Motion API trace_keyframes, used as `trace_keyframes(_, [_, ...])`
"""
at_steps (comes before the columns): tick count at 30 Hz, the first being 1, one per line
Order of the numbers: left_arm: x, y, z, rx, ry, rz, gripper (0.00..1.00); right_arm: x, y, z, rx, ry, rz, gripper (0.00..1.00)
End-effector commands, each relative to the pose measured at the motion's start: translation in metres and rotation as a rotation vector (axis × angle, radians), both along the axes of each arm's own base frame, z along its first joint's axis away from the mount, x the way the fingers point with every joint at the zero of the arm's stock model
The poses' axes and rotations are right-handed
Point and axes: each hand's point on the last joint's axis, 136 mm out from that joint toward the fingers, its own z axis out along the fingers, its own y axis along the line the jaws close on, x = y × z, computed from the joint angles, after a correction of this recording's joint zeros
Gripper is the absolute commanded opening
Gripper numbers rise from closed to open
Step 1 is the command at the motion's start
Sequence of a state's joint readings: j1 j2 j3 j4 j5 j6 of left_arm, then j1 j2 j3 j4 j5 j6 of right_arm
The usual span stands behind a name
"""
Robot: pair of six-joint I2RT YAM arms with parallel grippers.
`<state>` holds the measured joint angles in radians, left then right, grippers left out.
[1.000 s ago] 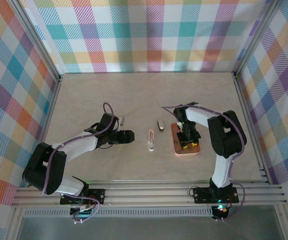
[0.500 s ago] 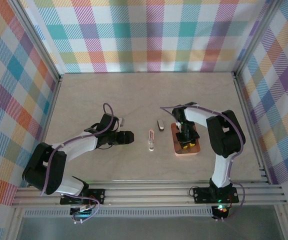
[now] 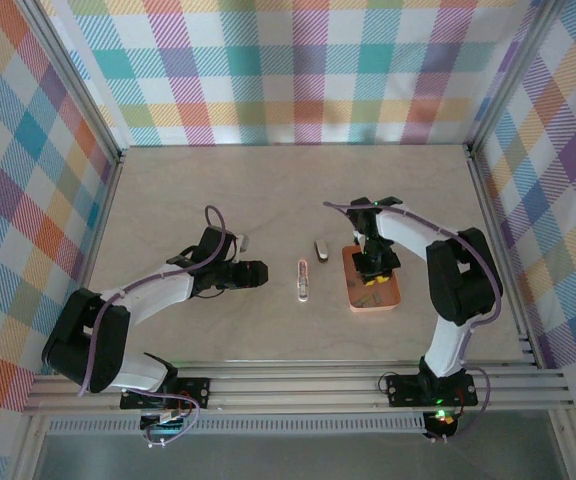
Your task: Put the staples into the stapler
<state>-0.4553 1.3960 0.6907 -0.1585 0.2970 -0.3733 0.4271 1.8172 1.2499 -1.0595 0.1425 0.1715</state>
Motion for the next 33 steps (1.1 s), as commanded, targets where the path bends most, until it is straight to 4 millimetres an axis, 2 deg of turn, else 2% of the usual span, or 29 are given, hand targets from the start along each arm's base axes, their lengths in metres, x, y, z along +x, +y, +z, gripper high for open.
trace_keyframes(1, [0.004,0.002,0.013,-0.002,-0.030,-0.002,0.70,0.003,0.002,0.009,0.009,-0.023,-0.010,0.24])
trace_keyframes(8, [0.004,0.003,0.011,0.002,-0.026,0.000,0.70,-0.024,-0.016,-0.002,-0.056,0.083,0.085,0.31])
trace_keyframes(13, [0.006,0.000,0.009,-0.001,-0.015,-0.006,0.70,-0.034,-0.010,-0.017,-0.009,0.149,0.154,0.34])
trace_keyframes(17, [0.007,0.000,0.010,0.000,-0.019,-0.003,0.70,-0.034,-0.015,-0.025,-0.035,0.162,0.196,0.35])
trace_keyframes(21, [0.006,0.001,0.010,0.005,-0.015,-0.001,0.70,-0.034,-0.005,-0.030,0.021,0.174,0.211,0.35])
trace_keyframes(27, [0.005,0.003,0.011,0.005,-0.015,0.010,0.70,-0.035,-0.016,-0.043,-0.043,0.204,0.234,0.34])
trace_keyframes(33, [0.005,0.004,0.013,0.009,-0.018,0.013,0.70,-0.027,-0.011,-0.055,-0.021,0.167,0.216,0.30])
